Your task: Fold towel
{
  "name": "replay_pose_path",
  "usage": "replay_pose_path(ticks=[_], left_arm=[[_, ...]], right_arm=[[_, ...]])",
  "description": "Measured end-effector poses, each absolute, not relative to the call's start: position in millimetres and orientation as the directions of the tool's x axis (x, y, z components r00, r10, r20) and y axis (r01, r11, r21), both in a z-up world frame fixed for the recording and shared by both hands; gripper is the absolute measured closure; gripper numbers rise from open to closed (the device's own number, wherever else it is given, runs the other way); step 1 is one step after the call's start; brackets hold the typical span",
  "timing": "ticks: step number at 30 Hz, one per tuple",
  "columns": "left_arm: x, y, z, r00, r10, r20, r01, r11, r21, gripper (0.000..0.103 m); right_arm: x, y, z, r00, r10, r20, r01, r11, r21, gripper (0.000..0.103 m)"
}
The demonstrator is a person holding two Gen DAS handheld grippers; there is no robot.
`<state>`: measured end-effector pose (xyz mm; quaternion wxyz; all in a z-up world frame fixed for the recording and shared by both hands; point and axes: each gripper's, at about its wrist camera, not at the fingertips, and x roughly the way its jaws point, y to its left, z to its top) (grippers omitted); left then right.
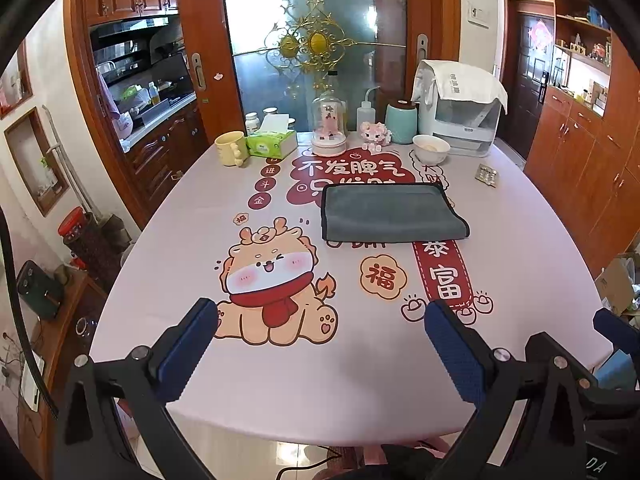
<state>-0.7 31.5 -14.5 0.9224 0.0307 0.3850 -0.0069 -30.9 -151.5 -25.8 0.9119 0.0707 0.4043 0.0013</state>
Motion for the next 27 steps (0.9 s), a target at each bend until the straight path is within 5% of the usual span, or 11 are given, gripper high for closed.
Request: replay_pose_path(ticks=[27], left_arm=[[-3.4,31.0,-17.4,0.701,0.005,-0.714,0.044,0.998,0.05,0.001]], right_arm=[[-39.4,-147.0,-31.8,0.665,0.052,-0.745,0.068,0.989,0.13,0.0]])
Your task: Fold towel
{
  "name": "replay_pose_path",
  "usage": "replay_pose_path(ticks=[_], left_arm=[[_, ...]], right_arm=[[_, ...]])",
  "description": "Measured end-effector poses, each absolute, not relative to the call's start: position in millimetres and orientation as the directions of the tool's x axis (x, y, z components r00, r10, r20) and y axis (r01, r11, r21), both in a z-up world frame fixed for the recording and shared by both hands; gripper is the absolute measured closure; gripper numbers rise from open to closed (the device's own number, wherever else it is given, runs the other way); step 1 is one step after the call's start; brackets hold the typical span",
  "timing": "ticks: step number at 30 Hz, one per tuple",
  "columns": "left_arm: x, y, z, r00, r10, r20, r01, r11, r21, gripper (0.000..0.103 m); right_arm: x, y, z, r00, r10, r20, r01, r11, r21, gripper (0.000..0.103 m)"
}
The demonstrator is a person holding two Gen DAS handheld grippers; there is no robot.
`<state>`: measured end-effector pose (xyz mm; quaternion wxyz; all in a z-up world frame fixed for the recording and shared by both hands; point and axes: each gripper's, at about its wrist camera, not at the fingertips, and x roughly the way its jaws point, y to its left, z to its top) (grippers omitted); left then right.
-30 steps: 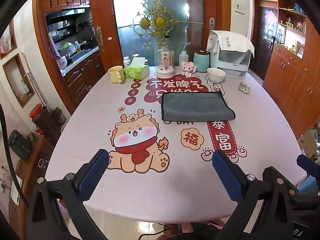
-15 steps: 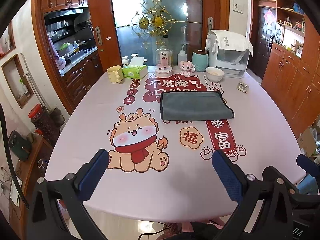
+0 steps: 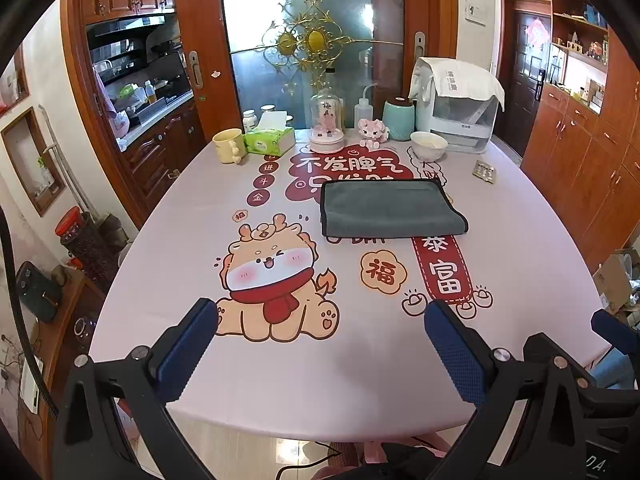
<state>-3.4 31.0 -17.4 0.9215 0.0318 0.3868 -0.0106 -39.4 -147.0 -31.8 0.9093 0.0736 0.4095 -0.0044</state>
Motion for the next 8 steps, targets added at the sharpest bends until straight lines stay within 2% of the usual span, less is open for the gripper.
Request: replay_pose_path(ticks=[8], left_arm=[[-5.5,31.4,-19.8,0.699,0.001,-0.715,0.048,0.998,0.049,0.001]], right_arm=[[-41.3,-146.8,-32.5,0.663,0.051,-0.747,0.073,0.989,0.132,0.0]])
